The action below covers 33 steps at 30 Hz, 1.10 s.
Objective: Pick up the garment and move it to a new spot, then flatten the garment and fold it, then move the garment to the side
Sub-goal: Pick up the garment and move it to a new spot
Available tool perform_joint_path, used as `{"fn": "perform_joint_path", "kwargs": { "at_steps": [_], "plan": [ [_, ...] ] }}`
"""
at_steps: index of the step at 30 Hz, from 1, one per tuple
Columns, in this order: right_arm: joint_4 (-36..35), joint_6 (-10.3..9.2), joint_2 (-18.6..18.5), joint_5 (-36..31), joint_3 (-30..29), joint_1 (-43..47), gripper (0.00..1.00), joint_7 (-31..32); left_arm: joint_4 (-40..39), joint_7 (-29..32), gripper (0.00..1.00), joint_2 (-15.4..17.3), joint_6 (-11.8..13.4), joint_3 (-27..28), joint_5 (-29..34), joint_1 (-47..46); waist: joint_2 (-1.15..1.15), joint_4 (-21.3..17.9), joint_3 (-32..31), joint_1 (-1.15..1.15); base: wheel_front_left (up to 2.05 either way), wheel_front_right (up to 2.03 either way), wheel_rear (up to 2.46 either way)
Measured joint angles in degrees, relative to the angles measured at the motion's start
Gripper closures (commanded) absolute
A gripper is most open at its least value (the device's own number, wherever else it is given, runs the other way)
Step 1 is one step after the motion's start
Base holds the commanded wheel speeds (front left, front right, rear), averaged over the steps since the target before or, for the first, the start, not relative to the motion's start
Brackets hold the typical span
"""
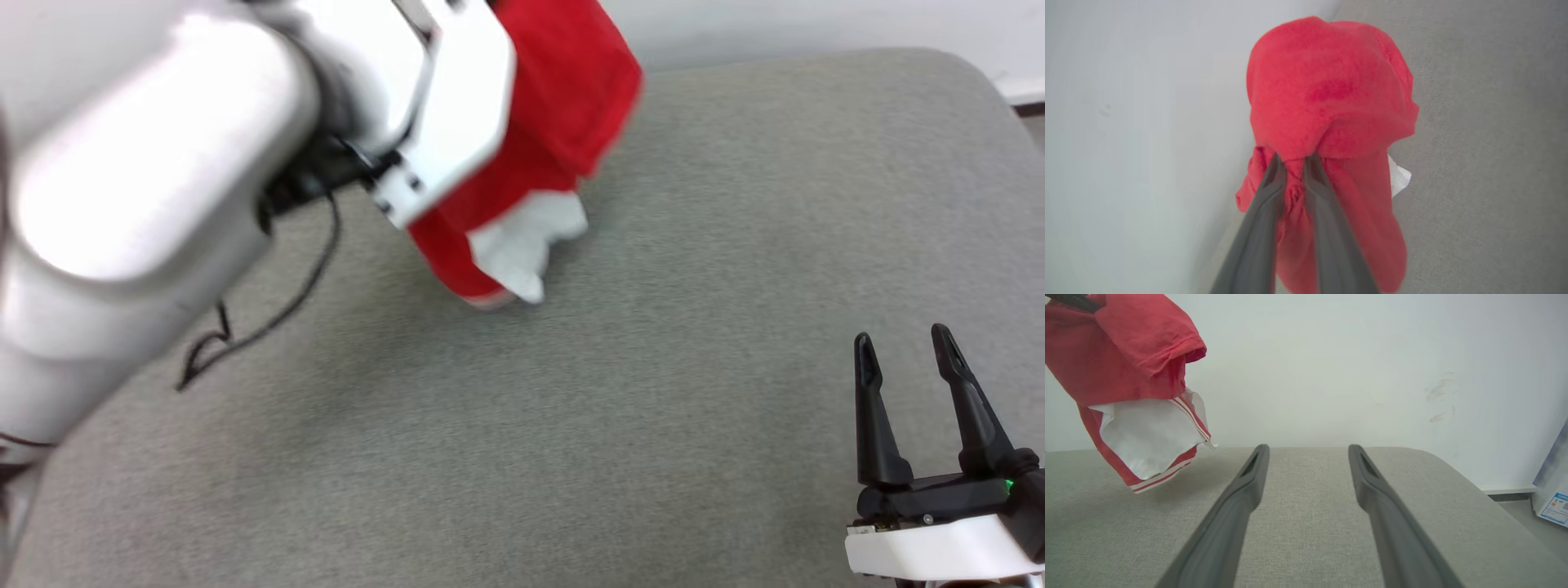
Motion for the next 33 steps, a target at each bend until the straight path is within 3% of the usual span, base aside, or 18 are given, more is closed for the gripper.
{"fn": "perform_joint_path", "kwargs": {
  "at_steps": [11,14,17,25,26,27,33],
  "plan": [
    [0.15,0.0,0.0,0.58,0.53,-0.8,0.0,0.0,1.76,-4.39,1.0,-7.42,0.0,-11.96,-3.44,10.11,0.0,-3.1,4.05,0.0,0.0,0.0,0.0],
    [0.18,0.0,0.0,0.58,0.71,-1.94,0.0,0.0,2.36,-3.93,1.0,-9.53,0.0,-12.94,-3.03,14.77,0.0,-3.31,5.74,0.01,0.0,0.0,0.0],
    [0.27,0.0,0.0,0.64,0.56,-2.72,0.0,0.0,0.69,0.53,1.0,-10.84,0.04,-13.06,0.49,21.34,0.0,-3.52,7.35,0.01,0.0,0.0,0.0],
    [0.9,0.0,0.01,0.71,-0.03,-3.72,0.0,0.0,-2.37,1.46,1.0,-11.05,0.08,-12.36,4.58,26.22,0.0,-3.08,8.88,0.01,0.0,0.0,0.0],
    [1.13,0.0,0.0,0.68,-0.01,-3.66,0.0,0.0,-2.36,0.49,0.58,-10.98,0.07,-12.61,4.91,26.18,0.0,-2.91,8.57,0.01,0.0,0.0,0.0],
    [1.3,0.0,0.01,0.51,0.02,-3.55,0.0,0.0,-2.38,-0.63,0.03,-10.8,0.07,-12.76,5.34,26.09,0.0,-2.74,8.15,0.01,0.0,0.0,0.0],
    [2.05,0.0,0.02,-0.2,-0.37,-1.37,0.0,0.0,-1.97,-14.35,0.0,-10.2,0.0,-13.12,7.71,23.99,0.0,-1.45,4.28,0.01,0.0,0.0,0.0]
  ]
}}
